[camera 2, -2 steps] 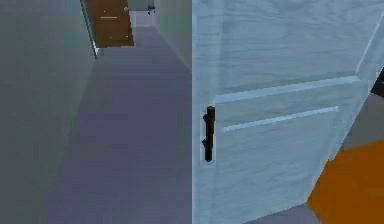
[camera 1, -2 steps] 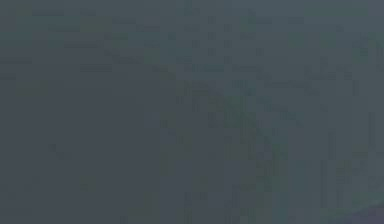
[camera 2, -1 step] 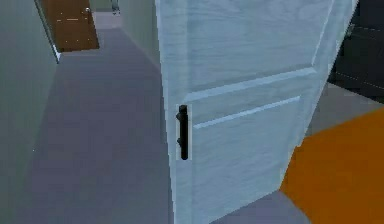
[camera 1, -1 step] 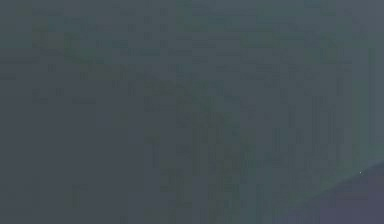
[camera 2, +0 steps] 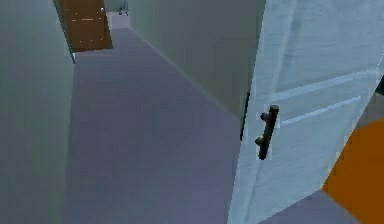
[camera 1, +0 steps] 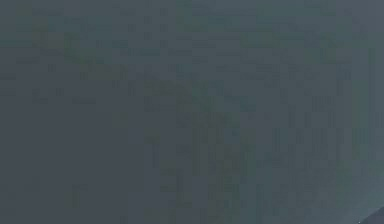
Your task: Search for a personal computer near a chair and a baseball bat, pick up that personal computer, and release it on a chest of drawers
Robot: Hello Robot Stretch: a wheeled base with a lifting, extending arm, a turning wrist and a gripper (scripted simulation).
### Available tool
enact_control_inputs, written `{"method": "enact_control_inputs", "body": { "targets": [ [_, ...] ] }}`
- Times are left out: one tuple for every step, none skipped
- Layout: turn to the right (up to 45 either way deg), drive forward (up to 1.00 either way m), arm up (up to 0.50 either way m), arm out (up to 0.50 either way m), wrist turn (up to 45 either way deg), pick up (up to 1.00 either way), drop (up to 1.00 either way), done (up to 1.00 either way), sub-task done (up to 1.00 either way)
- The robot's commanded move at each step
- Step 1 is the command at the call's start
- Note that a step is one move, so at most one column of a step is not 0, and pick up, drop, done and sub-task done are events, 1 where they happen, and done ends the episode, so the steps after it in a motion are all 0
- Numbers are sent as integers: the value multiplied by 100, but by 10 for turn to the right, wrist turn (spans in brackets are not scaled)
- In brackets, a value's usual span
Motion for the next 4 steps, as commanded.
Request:
{"method": "enact_control_inputs", "body": {
  "targets": [
    [450, 0, 0, 0, 0, 0, 0, 0, 0],
    [180, 0, 0, 0, 0, 0, 0, 0, 0],
    [0, 100, 0, 0, 0, 0, 0, 0, 0],
    [0, 100, 0, 0, 0, 0, 0, 0, 0]
  ]
}}
